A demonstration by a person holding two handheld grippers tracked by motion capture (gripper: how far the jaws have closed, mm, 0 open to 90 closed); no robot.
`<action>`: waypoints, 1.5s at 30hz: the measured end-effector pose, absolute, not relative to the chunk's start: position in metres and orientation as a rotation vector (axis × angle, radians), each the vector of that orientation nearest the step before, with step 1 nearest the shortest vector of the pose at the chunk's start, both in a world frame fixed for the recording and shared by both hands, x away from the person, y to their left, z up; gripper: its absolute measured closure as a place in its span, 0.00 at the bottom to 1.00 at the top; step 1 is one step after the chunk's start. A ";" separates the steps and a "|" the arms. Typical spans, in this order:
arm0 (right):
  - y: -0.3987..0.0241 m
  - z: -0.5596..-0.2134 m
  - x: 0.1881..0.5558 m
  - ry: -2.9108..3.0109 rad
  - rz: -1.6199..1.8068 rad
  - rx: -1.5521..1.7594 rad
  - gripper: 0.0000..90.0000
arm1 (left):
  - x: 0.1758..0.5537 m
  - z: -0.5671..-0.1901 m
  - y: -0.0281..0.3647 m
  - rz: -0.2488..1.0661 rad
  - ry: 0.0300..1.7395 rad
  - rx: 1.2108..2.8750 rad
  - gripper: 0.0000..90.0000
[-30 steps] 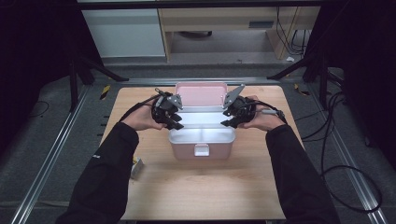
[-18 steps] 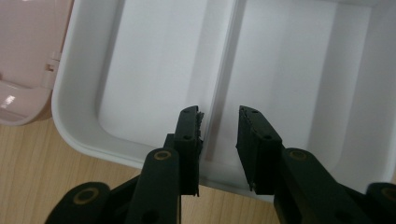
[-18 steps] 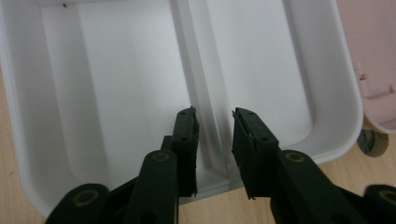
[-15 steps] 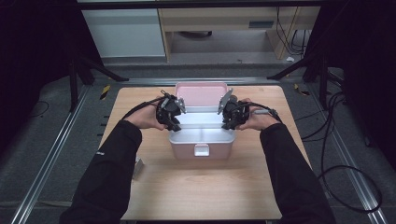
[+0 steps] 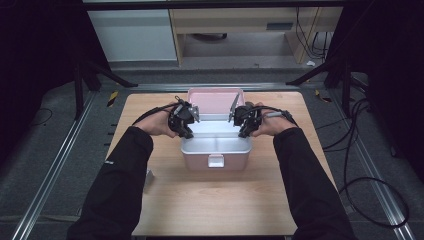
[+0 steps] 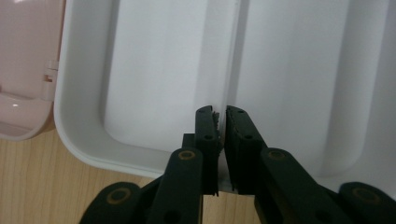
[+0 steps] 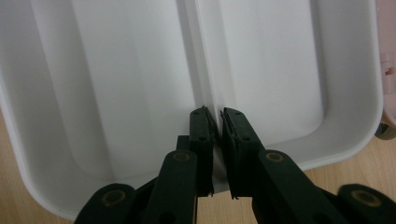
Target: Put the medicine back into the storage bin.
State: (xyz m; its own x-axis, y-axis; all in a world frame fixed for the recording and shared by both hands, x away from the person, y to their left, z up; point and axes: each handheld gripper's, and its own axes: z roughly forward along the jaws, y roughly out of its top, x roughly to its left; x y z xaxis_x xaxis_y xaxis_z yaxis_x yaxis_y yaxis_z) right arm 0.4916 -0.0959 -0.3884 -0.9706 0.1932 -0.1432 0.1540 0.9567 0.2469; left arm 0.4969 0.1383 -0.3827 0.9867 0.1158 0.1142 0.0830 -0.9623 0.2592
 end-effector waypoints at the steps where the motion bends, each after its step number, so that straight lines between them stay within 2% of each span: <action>1: -0.095 -0.388 0.492 2.947 0.340 0.265 0.92 | 0.498 -0.382 0.137 0.177 0.144 2.884 0.93; 13: -0.091 -0.384 0.496 2.987 0.285 0.259 0.94 | 0.502 -0.379 0.139 0.139 0.077 2.883 0.96; 21: -0.089 -0.372 0.491 2.955 0.283 0.206 0.96 | 0.496 -0.362 0.137 0.204 0.048 2.908 0.97; 27: -0.092 -0.348 0.480 2.919 0.325 0.181 0.96 | 0.480 -0.332 0.140 0.252 0.030 2.895 0.98; 34: -0.093 -0.319 0.440 2.921 0.359 0.169 0.96 | 0.434 -0.307 0.139 0.247 -0.010 2.917 0.99; 45: -0.095 -0.325 0.379 2.937 0.429 0.112 0.98 | 0.380 -0.317 0.143 0.206 -0.051 2.918 0.99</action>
State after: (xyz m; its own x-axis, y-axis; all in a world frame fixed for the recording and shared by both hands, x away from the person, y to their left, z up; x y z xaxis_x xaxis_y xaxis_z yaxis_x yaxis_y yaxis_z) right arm 0.3789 -0.0948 -0.3252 -0.9825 0.0984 -0.1581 0.0491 0.9558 0.2898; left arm 0.3804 0.1434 -0.3175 0.9896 -0.0193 0.1428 -0.0495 -0.9762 0.2112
